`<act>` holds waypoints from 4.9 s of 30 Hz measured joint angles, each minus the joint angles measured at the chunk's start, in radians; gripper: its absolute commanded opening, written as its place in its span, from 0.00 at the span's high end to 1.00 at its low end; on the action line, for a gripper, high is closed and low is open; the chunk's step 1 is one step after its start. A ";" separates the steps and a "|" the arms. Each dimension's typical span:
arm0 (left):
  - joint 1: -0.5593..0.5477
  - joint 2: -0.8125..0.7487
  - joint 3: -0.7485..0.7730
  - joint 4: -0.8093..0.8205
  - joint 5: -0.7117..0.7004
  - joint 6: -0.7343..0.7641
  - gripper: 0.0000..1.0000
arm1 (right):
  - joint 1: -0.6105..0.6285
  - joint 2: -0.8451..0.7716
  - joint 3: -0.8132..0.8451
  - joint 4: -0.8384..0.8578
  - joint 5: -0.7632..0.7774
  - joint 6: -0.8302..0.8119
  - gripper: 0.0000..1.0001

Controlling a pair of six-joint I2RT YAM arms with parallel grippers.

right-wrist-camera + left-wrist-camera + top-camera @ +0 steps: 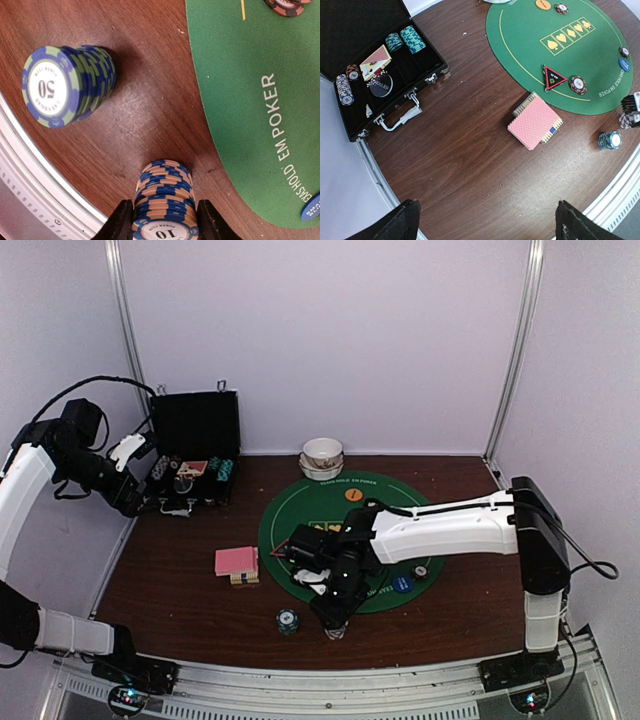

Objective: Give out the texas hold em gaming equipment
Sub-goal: Pick up the pile of poker chips from the pile of poker chips, then place the poker chips pile in the big blind area, then pick up the pile of poker chips from the center of the board.

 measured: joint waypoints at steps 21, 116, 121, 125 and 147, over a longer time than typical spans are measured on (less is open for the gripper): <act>0.000 -0.001 0.000 -0.002 -0.007 0.003 0.03 | -0.195 0.009 0.316 -0.167 0.111 -0.056 0.80; 0.000 0.003 0.023 -0.023 -0.010 0.008 0.02 | 0.008 -0.082 -0.116 0.139 0.044 0.005 0.26; 0.000 0.003 0.023 -0.023 -0.010 0.008 0.02 | 0.014 -0.060 -0.116 0.139 0.037 0.004 0.29; 0.000 0.003 0.023 -0.023 -0.010 0.008 0.02 | 0.018 -0.049 -0.116 0.139 0.029 0.003 0.32; 0.000 0.003 0.028 -0.024 -0.010 0.008 0.02 | 0.021 -0.032 -0.116 0.138 0.009 -0.008 0.52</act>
